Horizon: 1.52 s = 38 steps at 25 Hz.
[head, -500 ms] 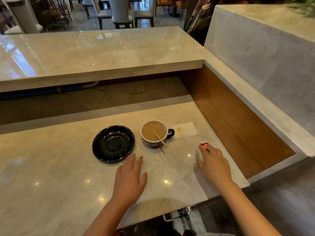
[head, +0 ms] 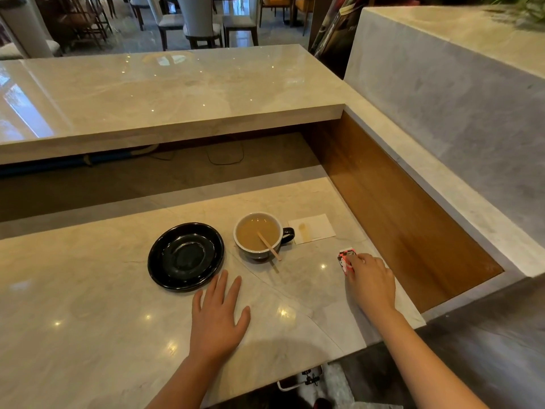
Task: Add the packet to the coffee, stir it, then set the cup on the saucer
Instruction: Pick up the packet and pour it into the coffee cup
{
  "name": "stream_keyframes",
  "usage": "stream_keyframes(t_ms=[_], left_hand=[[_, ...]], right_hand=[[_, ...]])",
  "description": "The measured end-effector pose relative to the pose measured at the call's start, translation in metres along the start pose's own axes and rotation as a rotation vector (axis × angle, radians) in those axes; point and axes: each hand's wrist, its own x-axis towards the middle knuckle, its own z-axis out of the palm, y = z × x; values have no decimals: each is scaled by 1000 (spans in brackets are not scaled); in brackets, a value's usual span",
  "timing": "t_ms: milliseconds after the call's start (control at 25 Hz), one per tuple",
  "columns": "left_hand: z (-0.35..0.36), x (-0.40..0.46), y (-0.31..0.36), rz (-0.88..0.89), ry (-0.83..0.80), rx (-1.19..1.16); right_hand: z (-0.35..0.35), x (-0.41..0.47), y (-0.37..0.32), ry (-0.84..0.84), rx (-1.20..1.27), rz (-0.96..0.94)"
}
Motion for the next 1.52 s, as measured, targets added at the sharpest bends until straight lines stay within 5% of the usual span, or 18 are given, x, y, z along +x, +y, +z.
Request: stream_keyframes(t_ms=[280,560,1040,1160,1520], left_hand=[[-4,0,1,-28,-40,-6],[-6,1,2,-44,-58,-11],[-2,1,0,-47,-29,-42],[-1,2,0,-45,-25,-25],[7,3,-4,-24,16,2]], right_hand=[[-5,21,7,-184,303,270],[-9,20,6,-149,659,409],[-35,13,-59,-304,1942,500],[-42,21,-73,-271,1800,395],[-55,51,-105,81,794,-166]])
